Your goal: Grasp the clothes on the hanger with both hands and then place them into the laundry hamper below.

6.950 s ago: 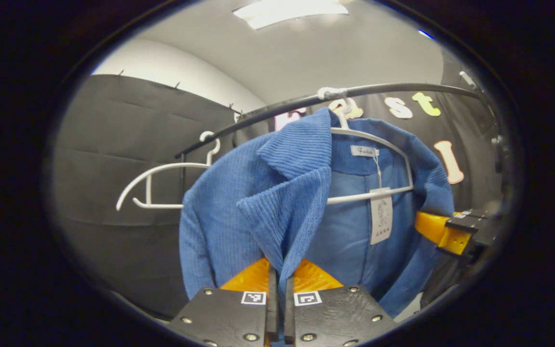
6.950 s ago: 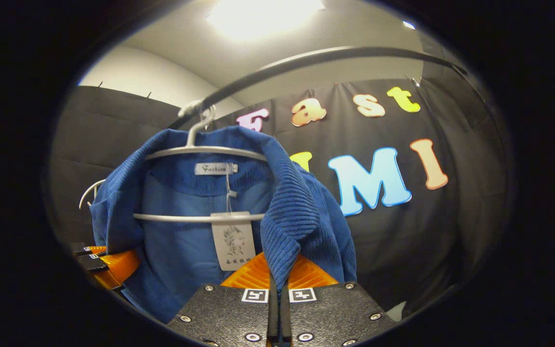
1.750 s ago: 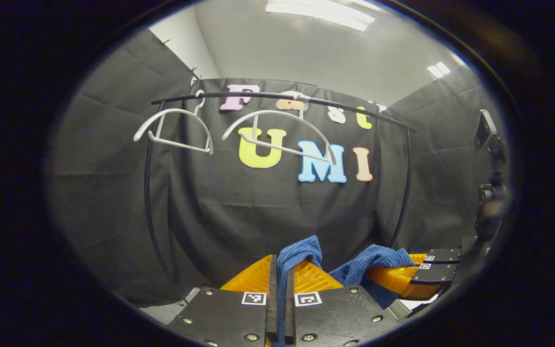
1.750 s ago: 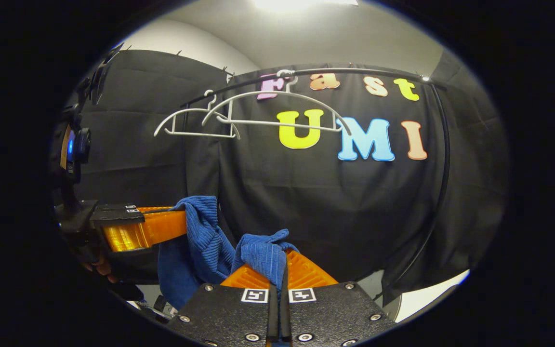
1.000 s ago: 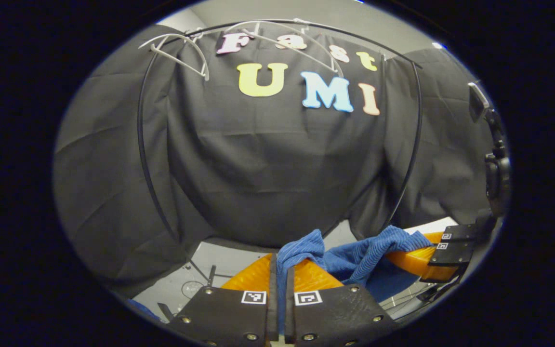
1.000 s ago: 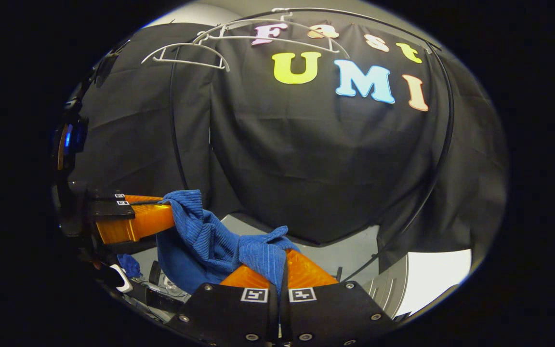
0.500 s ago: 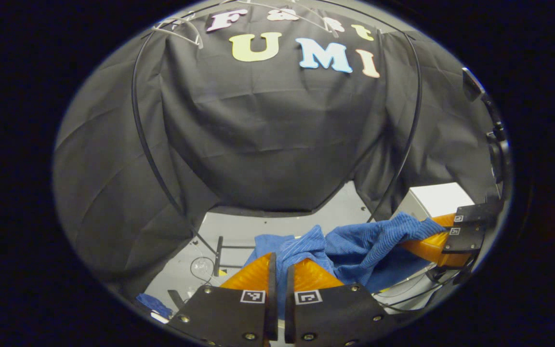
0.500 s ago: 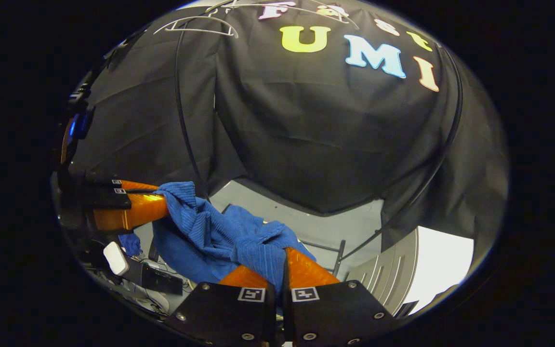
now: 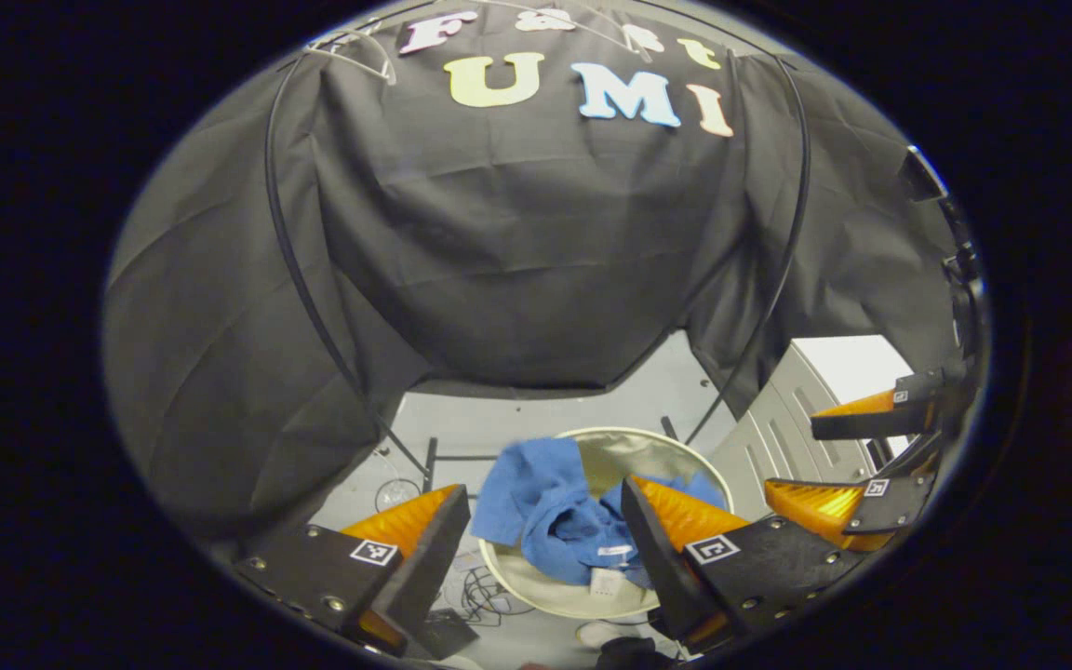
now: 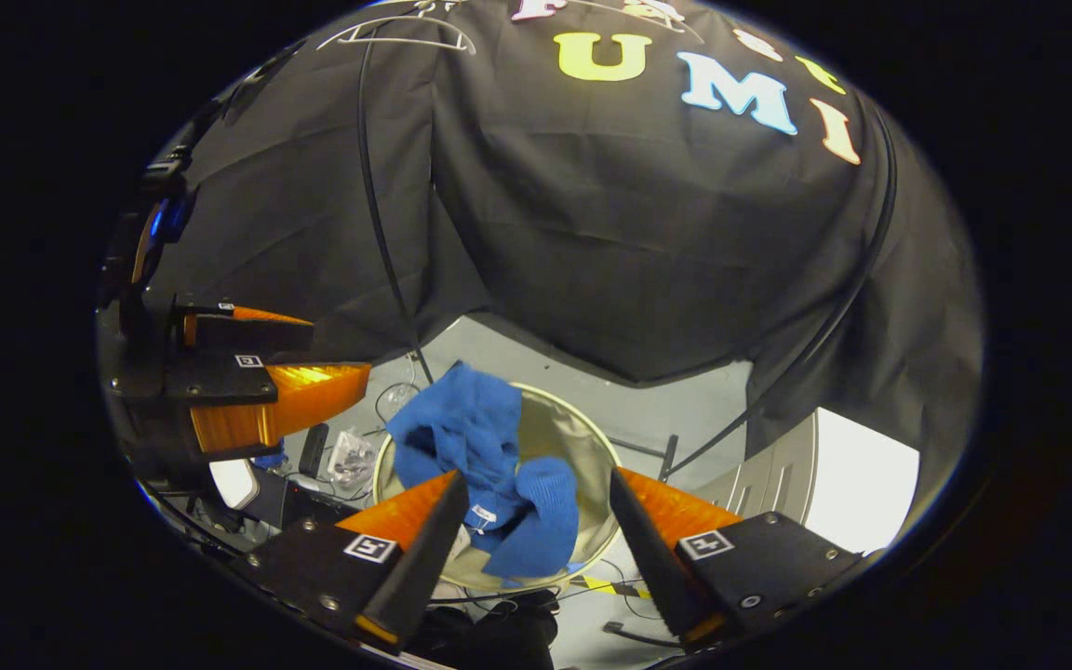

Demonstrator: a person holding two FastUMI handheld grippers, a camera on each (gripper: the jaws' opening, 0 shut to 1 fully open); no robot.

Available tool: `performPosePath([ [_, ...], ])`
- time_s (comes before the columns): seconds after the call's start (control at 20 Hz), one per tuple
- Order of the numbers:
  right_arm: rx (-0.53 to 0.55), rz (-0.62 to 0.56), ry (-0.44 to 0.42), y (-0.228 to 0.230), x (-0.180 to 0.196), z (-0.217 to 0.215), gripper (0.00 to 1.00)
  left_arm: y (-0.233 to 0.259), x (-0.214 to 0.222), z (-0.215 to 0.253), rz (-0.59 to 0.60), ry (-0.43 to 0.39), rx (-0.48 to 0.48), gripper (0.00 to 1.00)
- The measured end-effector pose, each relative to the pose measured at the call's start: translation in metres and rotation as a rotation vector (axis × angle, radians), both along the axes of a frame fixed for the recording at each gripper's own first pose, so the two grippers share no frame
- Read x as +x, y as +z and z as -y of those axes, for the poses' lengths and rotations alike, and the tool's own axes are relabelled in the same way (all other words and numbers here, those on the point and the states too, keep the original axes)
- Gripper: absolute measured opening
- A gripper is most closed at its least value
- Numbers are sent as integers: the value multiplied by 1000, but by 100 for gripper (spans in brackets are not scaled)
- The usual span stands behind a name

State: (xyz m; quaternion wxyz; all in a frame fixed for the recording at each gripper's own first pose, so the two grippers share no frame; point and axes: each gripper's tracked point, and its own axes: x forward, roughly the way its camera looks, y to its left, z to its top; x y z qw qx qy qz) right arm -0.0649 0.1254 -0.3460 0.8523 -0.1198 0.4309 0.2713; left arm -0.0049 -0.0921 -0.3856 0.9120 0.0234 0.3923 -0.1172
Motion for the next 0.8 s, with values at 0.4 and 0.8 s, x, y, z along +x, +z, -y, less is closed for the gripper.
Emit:
performPosePath([
  [0.4,124,316,-86,122,21,-5,96,155,11,-19,303,14,-38,100],
  [0.8,219,588,-183,251,28,32,96,314,33,-30,589,76,-107,99],
])
